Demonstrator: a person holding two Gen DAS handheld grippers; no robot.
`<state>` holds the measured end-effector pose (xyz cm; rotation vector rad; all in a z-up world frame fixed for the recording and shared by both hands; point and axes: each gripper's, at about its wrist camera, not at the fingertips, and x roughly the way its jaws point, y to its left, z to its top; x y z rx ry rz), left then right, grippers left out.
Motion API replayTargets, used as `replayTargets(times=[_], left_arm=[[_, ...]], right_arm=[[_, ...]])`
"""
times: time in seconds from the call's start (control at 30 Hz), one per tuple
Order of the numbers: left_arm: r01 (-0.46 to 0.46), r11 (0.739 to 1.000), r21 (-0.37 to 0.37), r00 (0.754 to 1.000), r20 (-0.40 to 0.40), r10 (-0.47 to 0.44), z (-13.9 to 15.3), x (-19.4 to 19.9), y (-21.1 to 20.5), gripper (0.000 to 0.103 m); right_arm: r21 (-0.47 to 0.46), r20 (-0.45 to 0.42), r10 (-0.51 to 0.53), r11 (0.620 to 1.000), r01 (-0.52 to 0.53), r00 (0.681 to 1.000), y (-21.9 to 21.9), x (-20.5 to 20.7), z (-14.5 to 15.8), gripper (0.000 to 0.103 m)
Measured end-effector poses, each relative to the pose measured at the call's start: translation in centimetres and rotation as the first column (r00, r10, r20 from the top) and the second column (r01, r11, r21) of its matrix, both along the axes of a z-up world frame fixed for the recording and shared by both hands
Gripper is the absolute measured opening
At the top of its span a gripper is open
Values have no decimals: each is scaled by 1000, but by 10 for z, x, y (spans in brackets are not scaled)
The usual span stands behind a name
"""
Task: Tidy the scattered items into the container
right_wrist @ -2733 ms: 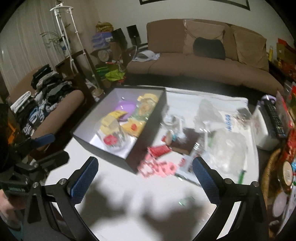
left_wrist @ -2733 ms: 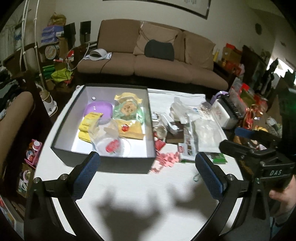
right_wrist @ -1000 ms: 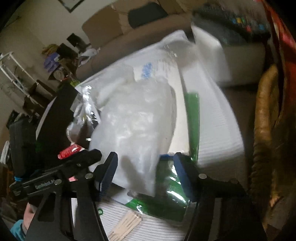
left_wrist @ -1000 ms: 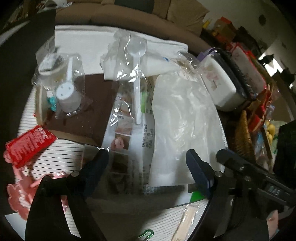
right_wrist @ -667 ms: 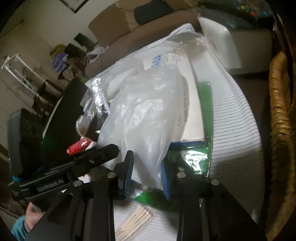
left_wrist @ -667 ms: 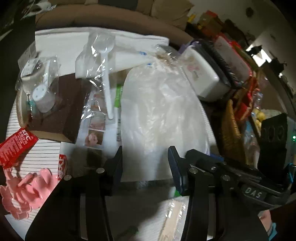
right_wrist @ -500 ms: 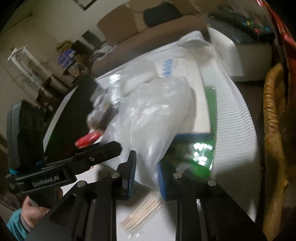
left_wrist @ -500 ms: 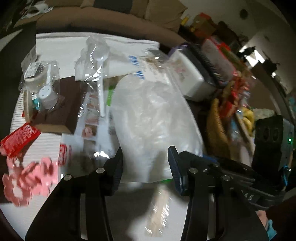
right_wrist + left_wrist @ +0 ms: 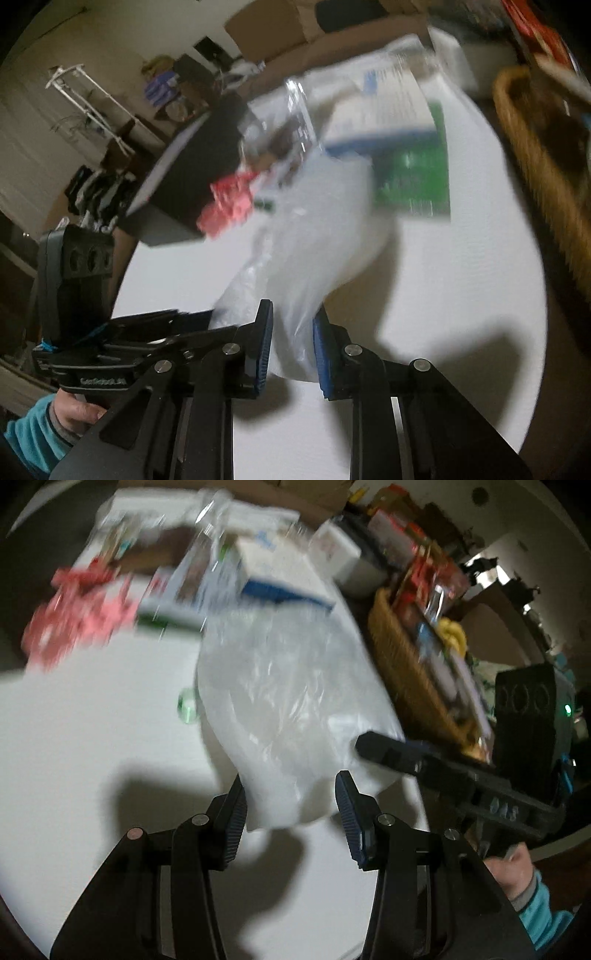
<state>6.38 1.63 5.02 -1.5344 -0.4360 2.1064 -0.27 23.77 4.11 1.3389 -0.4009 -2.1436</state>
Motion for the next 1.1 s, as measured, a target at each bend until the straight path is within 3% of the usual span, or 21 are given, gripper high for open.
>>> replayTargets(times=[0.13,0.23,0.37,0.47,0.67,0.7,0.83,0.87,0.9,0.93,0.97,1.0,1.07,1.1], left_arm=[[-10,999,-41,999,-37,8,9,26,-20,56],[63,985,-161,983,-160,-90,32,38,-12,64],[159,926,-344,915,-300,-268,43,55,22,76],[166,888,-429,880,-343,-330,35,62,47,77],[57,882,-469,827,-472,-304,30,64,59,78],[44,891,-452,821,-491,-290,31,60,54,79],[69,919,-389,845,-467,-261,27,35,38,77],[76,924,-375,851,-458,-256,24,28,34,68],[83,928,-363,858,-449,-252,23,22,31,53],[81,931,-355,865,-439,-242,20,17,29,44],[71,935,-349,874,-429,-226,18,10,26,27],[64,943,-327,890,-409,-202,16,0,20,18],[61,960,-273,909,-382,-167,14,-11,12,15],[60,969,-242,918,-368,-148,14,-14,10,14]], right_arm=[[-38,45,-36,999,38,998,9,8,-18,19],[-71,65,-58,995,63,996,13,8,-22,19],[-96,58,-47,994,53,997,8,5,-8,19],[-83,37,0,997,3,999,-9,4,9,19],[-94,26,91,992,-88,996,-54,2,29,19],[-103,34,97,990,-93,995,-60,0,29,20],[-133,67,100,987,-91,993,-69,-7,24,21],[-148,79,99,985,-86,992,-69,-8,23,21],[-160,90,93,984,-78,992,-68,-10,21,22],[-167,98,86,983,-69,991,-66,-11,21,22],[-174,103,80,983,-61,991,-64,-12,20,23],[-189,111,73,981,-51,991,-60,-13,18,23],[-226,127,54,974,-24,990,-50,-15,17,24],[-238,129,35,971,-3,991,-43,-16,17,30]])
